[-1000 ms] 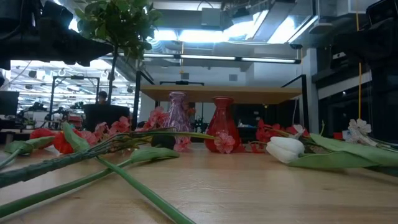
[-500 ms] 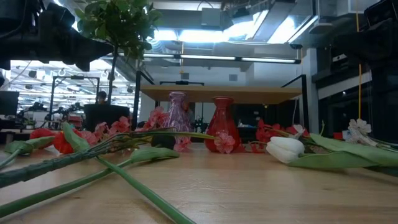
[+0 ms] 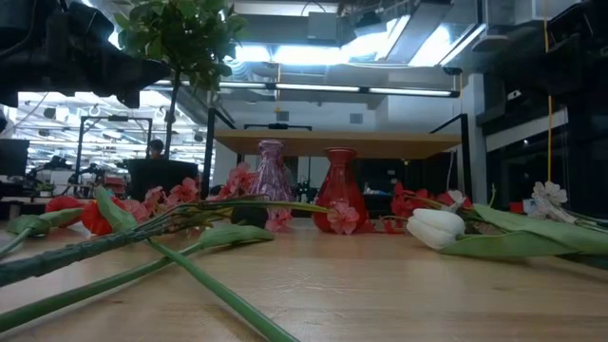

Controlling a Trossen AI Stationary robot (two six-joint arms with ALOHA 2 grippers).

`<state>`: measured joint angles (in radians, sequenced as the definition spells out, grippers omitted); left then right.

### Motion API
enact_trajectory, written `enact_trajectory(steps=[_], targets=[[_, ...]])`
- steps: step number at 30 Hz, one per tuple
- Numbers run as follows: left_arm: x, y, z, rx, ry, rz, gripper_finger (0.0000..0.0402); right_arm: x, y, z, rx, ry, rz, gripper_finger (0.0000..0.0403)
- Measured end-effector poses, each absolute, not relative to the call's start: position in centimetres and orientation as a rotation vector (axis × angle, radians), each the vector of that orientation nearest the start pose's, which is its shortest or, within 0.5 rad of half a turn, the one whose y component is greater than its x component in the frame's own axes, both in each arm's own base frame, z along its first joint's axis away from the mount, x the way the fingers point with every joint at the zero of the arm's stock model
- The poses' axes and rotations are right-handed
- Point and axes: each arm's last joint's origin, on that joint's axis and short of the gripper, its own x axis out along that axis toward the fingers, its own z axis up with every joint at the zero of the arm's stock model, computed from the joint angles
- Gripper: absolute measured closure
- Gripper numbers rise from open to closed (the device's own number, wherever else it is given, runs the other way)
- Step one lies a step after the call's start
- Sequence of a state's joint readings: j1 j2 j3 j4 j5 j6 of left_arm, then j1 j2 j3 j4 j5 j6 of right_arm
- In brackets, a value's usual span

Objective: Pick and place flowers into a vace then onto a shelf

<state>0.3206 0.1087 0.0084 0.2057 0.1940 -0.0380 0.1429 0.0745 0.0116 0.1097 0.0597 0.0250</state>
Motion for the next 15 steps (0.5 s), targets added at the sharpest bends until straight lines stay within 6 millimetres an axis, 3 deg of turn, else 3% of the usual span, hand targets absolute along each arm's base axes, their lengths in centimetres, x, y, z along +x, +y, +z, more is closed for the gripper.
enact_trajectory(steps=[10, 15], targets=[[10.3, 2.7, 17.4, -0.046, -0.052, 0.105, 0.04, 10.5, 1.3, 18.7, 0.092, 0.018, 0.082, 0.0401], [10.8, 2.5, 18.8, -0.066, -0.034, 0.081, 0.04, 11.3, 1.5, 19.8, 0.095, 0.066, 0.079, 0.0402]])
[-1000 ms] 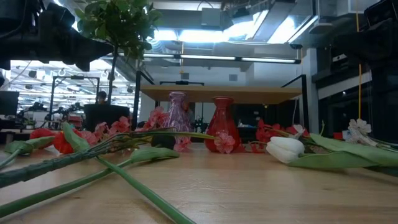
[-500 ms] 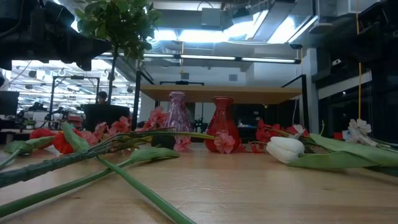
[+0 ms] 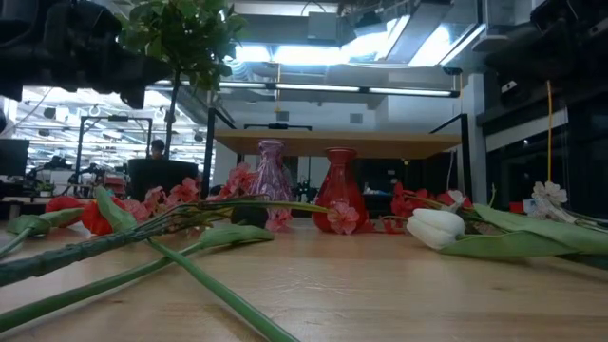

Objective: Pick and place flowers into a vace then onto a shelf
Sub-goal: Put the white flower into the red vase

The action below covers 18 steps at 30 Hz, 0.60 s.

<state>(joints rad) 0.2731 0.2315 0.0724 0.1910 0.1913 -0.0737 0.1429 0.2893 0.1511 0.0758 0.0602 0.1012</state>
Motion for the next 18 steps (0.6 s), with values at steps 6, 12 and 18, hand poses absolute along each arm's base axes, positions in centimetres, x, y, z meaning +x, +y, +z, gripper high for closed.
enact_trajectory(steps=[6, 12, 18], targets=[[11.6, 2.2, 20.1, -0.07, 0.067, 0.103, 0.04, 12.8, 1.7, 21.0, 0.132, 0.122, 0.074, 0.0402], [12.3, 1.7, 20.4, -0.03, 0.108, 0.051, 0.04, 14.6, 2.3, 21.3, 0.184, 0.224, 0.083, 0.0402], [12.4, 1.6, 20.4, -0.05, 0.112, 0.057, 0.04, 16.6, 4.1, 22.0, 0.234, 0.313, 0.03, 0.0403]])
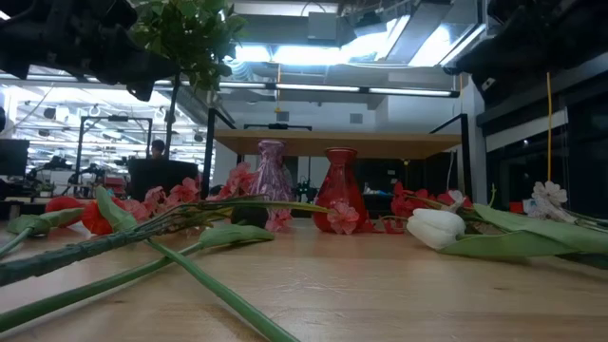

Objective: Pick and place flowers into a vace then onto a shelf
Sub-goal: Put the white flower into the red vase

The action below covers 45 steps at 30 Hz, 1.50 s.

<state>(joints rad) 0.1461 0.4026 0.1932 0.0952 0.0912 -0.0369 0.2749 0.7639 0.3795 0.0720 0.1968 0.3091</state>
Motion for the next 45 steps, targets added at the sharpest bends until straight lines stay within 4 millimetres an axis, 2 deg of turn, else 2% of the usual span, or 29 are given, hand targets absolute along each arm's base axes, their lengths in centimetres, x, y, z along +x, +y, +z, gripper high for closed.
enact_trajectory(steps=[7, 14, 20, 25, 33, 45], targets=[[12.4, 1.5, 20.4, -0.052, 0.11, 0.056, 0.04, 19.1, 7.8, 23.5, 0.283, 0.497, 0.026, 0.0403], [12.4, 1.5, 20.4, -0.055, 0.11, 0.056, 0.04, 20.7, 12.0, 24.3, 0.365, 0.707, -0.062, 0.0403], [12.4, 1.5, 20.4, -0.054, 0.11, 0.056, 0.04, 22.2, 15.5, 25.2, 0.411, 0.817, -0.111, 0.0403], [12.4, 1.5, 20.4, -0.054, 0.11, 0.056, 0.04, 23.1, 17.6, 25.6, 0.457, 0.895, -0.183, 0.0403], [12.4, 1.6, 20.4, -0.051, 0.105, 0.069, 0.04, 24.2, 18.7, 24.7, 0.418, 0.944, -0.218, 0.04], [12.4, 1.6, 20.4, -0.051, 0.106, 0.077, 0.04, 25.3, 17.9, 23.9, 0.454, 0.951, -0.284, 0.0387]])
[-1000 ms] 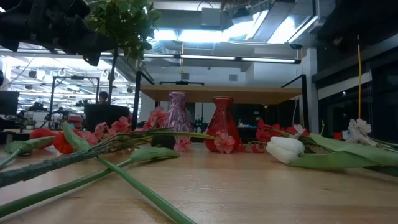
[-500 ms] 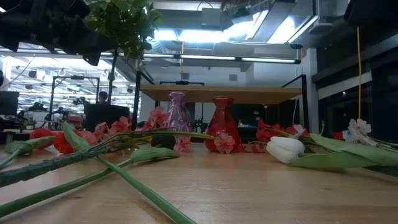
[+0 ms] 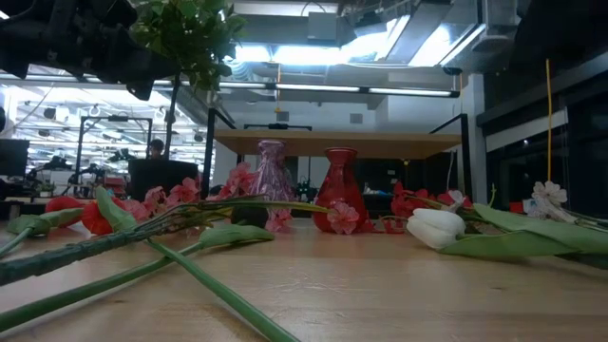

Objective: Pick and place flowers into a vace then onto a shelf
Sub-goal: Put the white flower into the red vase

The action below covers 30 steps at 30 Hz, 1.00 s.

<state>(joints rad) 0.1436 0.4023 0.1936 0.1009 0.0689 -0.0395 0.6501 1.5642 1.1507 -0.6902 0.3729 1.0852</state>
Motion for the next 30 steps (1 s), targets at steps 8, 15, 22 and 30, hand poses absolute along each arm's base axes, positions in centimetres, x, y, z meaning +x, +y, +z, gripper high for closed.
enact_trajectory(steps=[8, 15, 22, 30], targets=[[12.4, 1.6, 20.4, -0.051, 0.106, 0.078, 0.04, 25.4, 17.8, 23.8, 0.459, 0.953, -0.295, 0.0343], [12.4, 1.6, 20.4, -0.051, 0.106, 0.078, 0.04, 25.8, 18.1, 22.7, 0.491, 0.971, -0.345, 0.0253], [12.4, 1.6, 20.4, -0.051, 0.106, 0.078, 0.04, 26.2, 18.5, 21.2, 0.496, 1.03, -0.354, 0.0199], [12.4, 1.6, 20.4, -0.053, 0.106, 0.078, 0.04, 27.1, 19.1, 19.0, 0.473, 1.057, -0.375, 0.0195]])
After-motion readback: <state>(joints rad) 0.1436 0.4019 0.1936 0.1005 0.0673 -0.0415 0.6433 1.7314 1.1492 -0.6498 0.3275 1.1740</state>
